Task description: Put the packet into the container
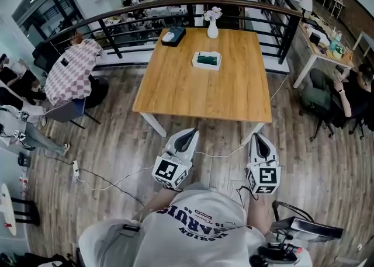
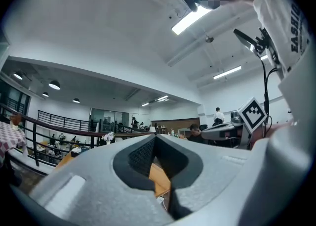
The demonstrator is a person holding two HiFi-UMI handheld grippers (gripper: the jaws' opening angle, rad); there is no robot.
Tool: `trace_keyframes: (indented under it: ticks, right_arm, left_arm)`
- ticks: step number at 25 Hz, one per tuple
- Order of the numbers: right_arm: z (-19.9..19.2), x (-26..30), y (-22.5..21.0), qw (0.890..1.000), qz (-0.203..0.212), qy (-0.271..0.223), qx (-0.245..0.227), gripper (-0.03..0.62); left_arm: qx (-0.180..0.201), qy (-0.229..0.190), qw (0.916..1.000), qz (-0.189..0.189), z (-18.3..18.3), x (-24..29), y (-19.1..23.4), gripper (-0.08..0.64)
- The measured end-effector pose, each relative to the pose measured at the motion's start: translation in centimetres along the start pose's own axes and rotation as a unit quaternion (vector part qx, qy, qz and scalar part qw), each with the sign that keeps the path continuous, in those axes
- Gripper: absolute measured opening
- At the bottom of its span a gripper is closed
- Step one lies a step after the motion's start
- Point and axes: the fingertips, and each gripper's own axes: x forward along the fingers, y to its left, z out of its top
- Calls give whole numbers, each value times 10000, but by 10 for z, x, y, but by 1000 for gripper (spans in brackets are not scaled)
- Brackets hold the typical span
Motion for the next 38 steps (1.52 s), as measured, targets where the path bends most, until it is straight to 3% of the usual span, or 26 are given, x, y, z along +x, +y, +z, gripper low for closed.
trace_keyframes:
  ticks: [8, 20, 38]
  right_arm:
    - [16, 0, 38, 9996, 248, 47, -109, 6]
    - [19, 5, 64, 9996, 245, 106, -17, 6]
    - [16, 10, 72, 9995, 259, 192, -67, 6]
  left_arm:
    - [-73, 11, 9999, 81, 14, -18, 15, 2]
    - [-136, 67, 9999, 57, 17, -35, 36, 2]
    - [-263, 93, 9996, 10, 9, -42, 37, 2]
